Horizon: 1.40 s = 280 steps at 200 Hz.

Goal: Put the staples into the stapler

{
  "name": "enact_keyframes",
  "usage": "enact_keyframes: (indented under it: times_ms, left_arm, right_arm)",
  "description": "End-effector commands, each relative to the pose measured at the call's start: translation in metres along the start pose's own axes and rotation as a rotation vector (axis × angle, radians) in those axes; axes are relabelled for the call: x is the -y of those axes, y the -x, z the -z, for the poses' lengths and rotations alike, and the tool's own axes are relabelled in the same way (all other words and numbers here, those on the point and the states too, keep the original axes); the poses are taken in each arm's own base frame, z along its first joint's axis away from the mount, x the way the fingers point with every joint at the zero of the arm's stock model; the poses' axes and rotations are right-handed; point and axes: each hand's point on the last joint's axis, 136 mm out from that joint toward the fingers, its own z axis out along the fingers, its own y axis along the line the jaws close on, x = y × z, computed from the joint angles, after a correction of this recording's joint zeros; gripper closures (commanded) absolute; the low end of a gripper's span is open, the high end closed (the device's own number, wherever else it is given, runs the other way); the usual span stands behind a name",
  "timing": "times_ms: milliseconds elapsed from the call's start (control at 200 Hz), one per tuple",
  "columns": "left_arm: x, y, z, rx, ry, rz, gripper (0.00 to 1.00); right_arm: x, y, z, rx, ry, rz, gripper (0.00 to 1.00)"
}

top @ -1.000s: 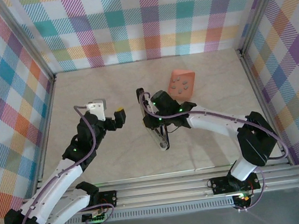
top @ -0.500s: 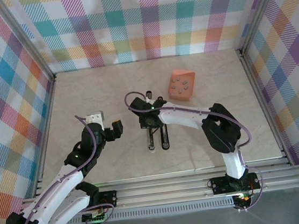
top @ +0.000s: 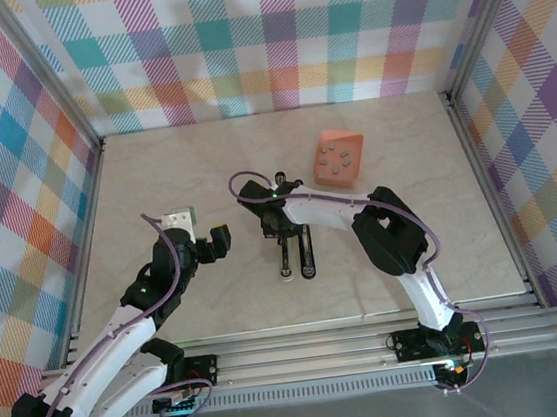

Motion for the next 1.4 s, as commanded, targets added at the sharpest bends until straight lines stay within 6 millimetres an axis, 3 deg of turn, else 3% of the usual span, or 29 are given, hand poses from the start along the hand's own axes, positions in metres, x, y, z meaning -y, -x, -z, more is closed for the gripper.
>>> enact_keyframes:
  times_ms: [0,630,945,1150,1395]
  left_arm:
    - [0.002,-0.001,-0.003,0.000,-0.016,0.007,0.00]
    - [0.007,-0.003,-0.006,-0.008,-0.039,0.012,0.00]
    - [0.011,0.002,-0.004,-0.004,-0.058,0.011,0.00]
    - [0.011,0.003,-0.002,-0.003,-0.057,0.012,0.00]
    - [0.012,0.009,0.002,0.005,-0.062,0.014,0.00]
  right_arm:
    - [-0.005,0.015,0.005,0.033,0.004,-0.004,1.00]
    - [-0.003,-0.003,-0.004,-0.037,0.011,-0.008,1.00]
    - [-0.007,-0.006,-0.006,-0.045,0.039,-0.015,0.74]
    - [-0.005,0.006,0.015,-0.004,0.053,-0.011,0.61]
    - [0.007,0.028,0.067,0.077,0.080,0.008,0.57]
